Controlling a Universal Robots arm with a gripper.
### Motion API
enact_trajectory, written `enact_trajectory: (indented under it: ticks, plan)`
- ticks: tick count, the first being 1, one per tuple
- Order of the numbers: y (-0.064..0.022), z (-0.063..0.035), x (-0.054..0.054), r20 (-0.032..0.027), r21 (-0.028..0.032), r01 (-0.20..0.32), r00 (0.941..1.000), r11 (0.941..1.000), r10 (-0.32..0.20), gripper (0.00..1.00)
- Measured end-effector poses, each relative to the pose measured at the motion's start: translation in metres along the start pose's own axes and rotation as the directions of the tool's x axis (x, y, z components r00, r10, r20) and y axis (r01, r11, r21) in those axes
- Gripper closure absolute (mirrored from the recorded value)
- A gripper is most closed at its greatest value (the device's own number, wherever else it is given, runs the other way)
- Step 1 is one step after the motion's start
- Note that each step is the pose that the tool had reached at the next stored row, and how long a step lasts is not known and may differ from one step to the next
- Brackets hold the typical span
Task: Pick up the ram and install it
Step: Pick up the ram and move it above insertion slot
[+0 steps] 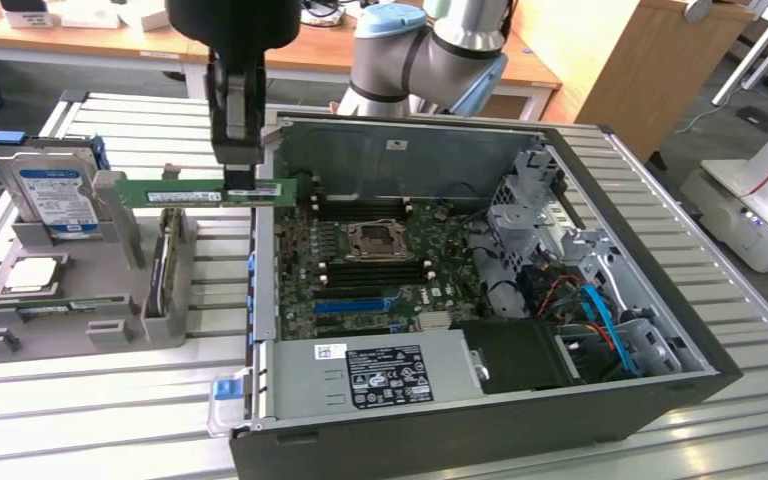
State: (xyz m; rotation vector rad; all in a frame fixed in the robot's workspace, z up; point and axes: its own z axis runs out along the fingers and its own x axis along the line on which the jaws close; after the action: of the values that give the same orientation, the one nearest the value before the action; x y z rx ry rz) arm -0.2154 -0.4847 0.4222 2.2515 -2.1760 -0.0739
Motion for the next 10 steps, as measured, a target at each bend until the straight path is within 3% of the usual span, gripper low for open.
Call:
enact_trajectory:
  ticks: [10]
  plan:
    - [-0.0213,-0.0009,0.004,0.0,0.0,0.001,1.0,1.0,-0.001,0.88]
